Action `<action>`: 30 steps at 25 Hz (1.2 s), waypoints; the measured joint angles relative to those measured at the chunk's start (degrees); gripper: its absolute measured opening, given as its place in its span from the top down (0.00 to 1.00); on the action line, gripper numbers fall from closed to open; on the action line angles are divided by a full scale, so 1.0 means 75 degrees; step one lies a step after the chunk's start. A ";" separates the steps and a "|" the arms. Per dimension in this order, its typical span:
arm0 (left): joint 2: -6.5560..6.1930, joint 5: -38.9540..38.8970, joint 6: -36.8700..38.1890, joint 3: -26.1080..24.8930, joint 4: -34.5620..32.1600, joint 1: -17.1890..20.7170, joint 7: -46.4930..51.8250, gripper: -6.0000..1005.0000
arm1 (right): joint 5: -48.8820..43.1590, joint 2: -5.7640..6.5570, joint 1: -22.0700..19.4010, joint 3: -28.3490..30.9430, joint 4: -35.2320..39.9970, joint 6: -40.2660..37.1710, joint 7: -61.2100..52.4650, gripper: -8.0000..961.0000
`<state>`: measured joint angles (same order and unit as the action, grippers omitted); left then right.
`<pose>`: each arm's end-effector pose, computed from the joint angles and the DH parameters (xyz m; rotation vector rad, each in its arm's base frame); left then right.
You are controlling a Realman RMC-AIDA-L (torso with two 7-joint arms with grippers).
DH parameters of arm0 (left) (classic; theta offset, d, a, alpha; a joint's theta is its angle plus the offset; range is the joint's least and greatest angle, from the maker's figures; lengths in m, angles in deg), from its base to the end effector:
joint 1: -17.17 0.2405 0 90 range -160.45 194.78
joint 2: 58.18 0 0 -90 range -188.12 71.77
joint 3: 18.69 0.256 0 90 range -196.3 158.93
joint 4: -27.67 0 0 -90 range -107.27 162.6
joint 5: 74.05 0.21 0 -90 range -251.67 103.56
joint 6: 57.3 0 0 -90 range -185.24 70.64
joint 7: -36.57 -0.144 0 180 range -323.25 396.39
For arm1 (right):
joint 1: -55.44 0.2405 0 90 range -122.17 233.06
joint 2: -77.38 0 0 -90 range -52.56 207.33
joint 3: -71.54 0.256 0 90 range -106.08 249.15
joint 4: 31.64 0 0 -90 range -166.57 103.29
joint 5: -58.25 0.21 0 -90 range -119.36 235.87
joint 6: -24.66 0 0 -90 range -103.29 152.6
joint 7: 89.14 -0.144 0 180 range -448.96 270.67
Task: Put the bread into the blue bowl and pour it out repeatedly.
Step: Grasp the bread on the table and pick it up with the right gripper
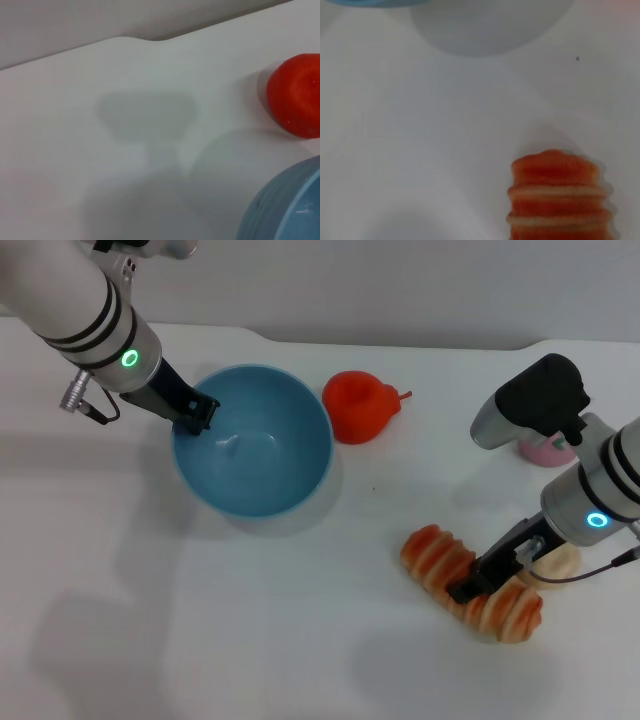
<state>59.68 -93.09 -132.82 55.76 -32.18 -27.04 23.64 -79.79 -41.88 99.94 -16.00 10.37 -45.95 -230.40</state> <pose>-0.2043 0.4127 0.0059 -2.1398 -1.2504 0.4446 0.2194 0.3576 -0.0868 -2.7103 1.0589 -0.5709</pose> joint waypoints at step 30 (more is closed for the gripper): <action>0.0023 -0.0018 0.0193 0.0369 0.0506 -0.0293 0.0071 0.99 | 0.0134 0.0058 -0.0818 0.2057 0.1140 -0.0279 0.1287 0.76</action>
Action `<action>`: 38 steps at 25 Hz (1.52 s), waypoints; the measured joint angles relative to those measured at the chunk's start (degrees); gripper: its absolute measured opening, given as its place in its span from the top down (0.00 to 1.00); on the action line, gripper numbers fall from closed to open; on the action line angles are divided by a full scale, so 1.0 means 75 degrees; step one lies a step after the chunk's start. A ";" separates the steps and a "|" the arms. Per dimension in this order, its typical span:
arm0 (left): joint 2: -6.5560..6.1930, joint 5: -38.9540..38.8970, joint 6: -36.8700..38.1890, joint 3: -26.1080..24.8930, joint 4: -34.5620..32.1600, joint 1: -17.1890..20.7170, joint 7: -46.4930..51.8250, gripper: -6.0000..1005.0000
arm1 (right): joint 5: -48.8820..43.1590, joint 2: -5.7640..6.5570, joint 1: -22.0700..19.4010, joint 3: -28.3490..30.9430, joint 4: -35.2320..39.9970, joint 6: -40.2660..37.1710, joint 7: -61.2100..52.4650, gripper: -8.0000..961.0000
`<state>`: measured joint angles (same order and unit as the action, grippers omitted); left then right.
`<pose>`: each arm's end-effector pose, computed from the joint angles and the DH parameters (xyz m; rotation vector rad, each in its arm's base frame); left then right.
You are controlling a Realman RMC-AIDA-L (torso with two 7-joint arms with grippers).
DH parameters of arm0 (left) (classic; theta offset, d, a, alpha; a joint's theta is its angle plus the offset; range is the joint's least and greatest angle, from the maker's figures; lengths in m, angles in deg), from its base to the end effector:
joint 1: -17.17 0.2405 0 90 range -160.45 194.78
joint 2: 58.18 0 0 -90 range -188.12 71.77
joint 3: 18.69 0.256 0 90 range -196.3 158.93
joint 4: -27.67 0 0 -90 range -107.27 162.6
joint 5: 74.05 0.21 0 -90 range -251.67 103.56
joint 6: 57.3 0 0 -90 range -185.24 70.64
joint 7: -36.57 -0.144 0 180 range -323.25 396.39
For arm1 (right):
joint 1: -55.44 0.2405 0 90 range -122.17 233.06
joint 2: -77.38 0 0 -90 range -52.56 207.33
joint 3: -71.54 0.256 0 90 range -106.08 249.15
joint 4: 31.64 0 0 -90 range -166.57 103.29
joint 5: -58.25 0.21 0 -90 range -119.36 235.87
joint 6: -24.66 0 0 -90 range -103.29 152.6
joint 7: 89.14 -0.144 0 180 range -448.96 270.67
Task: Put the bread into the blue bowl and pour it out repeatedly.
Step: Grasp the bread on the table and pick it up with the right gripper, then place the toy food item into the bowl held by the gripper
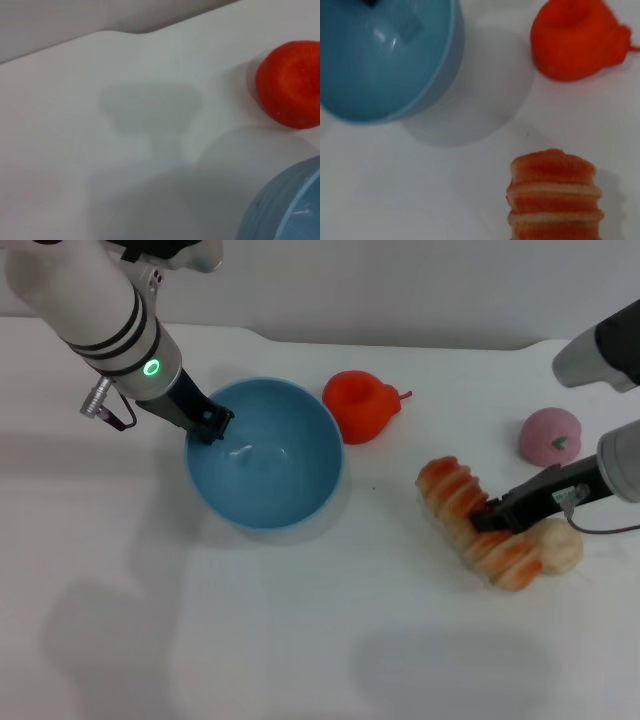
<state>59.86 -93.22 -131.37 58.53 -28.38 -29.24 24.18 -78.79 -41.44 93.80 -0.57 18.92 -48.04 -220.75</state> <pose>-0.2000 0.4141 -0.0093 -2.1675 -1.2207 0.4972 0.2257 0.3747 -0.0406 -2.6661 1.0459 -0.2326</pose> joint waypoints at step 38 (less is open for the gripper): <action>0.0056 -0.1947 -0.0124 0.1157 0.0885 -0.0928 0.0006 0.99 | 0.4385 -0.0023 0.0021 -0.0591 0.0443 0.0395 0.2659 0.87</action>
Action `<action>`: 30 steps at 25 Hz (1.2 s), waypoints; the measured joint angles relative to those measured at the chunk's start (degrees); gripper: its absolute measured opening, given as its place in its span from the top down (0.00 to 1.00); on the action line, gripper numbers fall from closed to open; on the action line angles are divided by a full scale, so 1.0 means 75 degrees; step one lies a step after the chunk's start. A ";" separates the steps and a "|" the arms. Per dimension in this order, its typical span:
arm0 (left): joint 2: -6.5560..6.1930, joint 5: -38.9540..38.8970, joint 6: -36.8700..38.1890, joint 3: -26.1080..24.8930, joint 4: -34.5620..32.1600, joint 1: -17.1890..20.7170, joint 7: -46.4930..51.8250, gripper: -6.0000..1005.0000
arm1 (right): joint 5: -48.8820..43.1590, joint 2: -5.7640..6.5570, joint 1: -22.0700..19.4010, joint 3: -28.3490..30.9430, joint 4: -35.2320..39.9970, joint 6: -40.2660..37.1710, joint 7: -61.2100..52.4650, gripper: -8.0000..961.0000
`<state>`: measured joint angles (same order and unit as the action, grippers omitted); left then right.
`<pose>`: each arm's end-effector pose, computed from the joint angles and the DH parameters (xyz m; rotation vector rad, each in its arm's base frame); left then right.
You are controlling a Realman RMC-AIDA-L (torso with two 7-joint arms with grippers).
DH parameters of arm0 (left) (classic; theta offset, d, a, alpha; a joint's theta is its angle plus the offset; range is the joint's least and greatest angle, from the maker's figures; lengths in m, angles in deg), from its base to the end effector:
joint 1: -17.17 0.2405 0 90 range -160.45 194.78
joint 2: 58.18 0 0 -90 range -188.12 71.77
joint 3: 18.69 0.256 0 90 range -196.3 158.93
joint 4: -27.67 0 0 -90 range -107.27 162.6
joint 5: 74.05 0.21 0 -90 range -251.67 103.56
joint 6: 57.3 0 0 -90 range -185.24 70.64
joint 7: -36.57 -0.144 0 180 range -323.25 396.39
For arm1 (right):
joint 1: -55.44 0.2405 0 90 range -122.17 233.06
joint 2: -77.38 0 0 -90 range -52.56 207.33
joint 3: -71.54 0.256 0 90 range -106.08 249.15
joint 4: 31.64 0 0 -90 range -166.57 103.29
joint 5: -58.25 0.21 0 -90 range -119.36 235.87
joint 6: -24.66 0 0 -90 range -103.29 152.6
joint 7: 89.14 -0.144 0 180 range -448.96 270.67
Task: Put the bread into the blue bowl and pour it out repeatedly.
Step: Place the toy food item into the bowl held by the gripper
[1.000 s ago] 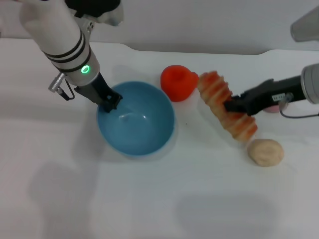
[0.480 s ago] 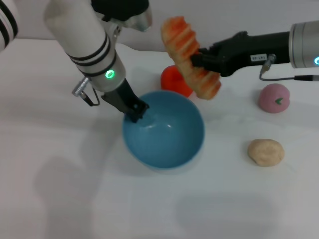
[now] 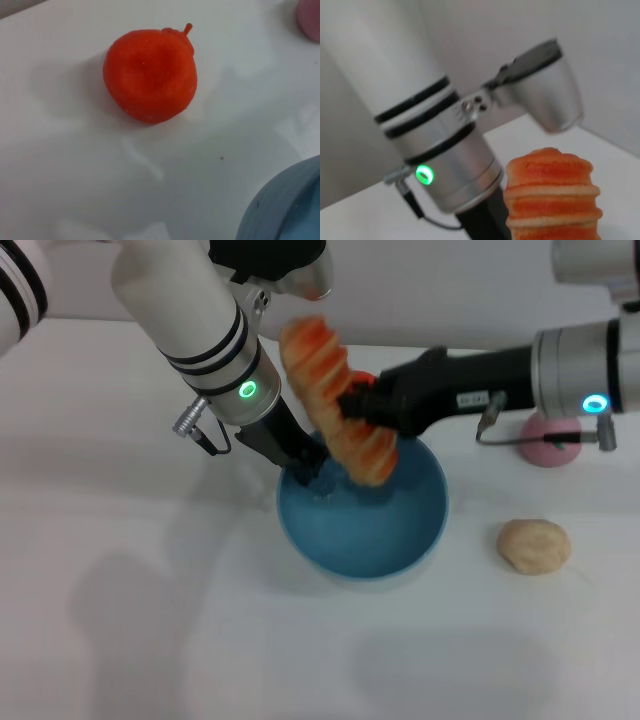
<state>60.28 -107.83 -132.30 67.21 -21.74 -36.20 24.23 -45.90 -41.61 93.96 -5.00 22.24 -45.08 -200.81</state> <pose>-0.1505 0.3999 -0.0607 -2.4163 -1.2353 0.5129 0.1324 0.3811 -0.0434 -2.8640 0.6311 0.4838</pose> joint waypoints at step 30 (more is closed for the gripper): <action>-0.0069 0.0258 0.0749 -0.0027 -0.0001 -0.0002 -0.0014 0.99 | -0.0090 0.0012 -0.1013 0.1094 0.0178 -0.0452 -0.0322 0.52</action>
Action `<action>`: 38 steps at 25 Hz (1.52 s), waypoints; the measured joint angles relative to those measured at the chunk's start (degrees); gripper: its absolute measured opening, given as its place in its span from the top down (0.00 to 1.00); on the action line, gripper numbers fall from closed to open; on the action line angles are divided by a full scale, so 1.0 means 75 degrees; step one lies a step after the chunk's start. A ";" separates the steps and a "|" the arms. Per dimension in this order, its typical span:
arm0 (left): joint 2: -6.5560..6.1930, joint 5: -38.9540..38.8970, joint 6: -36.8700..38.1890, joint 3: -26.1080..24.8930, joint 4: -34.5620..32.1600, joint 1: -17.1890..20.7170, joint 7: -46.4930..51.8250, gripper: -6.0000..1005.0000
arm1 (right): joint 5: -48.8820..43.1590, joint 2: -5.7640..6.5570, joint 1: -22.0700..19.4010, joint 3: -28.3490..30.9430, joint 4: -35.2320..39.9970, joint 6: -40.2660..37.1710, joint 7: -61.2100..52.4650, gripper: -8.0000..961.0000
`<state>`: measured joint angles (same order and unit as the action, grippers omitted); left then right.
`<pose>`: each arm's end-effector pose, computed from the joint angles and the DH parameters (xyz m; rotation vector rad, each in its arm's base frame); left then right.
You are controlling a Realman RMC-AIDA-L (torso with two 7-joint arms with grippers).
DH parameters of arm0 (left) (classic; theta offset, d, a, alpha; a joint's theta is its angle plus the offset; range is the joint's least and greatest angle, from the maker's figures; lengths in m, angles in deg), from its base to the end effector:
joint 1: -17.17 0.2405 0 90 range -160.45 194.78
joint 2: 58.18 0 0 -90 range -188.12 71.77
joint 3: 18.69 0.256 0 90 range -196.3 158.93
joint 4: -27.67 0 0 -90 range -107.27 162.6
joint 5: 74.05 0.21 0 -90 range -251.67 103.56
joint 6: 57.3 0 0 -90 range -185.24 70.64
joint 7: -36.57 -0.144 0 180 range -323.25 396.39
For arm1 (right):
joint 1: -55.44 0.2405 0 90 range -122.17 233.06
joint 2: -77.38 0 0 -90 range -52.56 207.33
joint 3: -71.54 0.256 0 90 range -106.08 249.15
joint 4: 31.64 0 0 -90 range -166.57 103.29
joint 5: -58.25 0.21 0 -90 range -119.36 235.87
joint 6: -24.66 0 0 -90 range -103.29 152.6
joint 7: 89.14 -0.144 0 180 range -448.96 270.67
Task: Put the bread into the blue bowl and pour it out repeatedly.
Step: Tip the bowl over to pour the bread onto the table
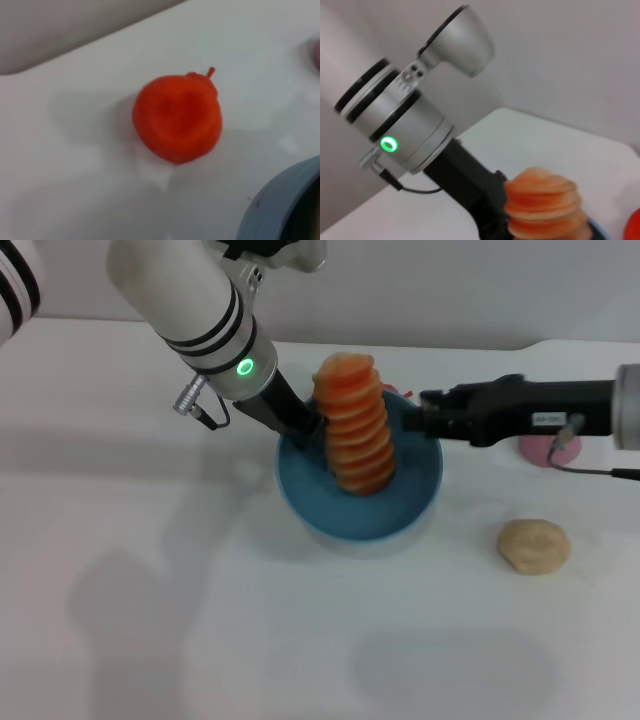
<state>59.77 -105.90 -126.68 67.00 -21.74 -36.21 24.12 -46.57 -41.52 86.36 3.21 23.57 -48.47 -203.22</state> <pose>-0.1497 0.4169 -0.0542 -2.3676 -1.1568 0.4284 0.1847 0.3702 -0.0147 -2.7097 0.8967 0.5691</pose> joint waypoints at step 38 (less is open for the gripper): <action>0.0131 0.0214 0.5831 0.3705 0.0493 0.0420 0.0001 0.99 | 0.2939 0.0034 -0.2000 0.3046 -0.2179 -0.0509 0.1175 0.50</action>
<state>60.75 -104.29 -82.94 94.79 -18.05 -33.06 24.13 -24.53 -41.26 71.37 26.05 7.23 -52.28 -194.41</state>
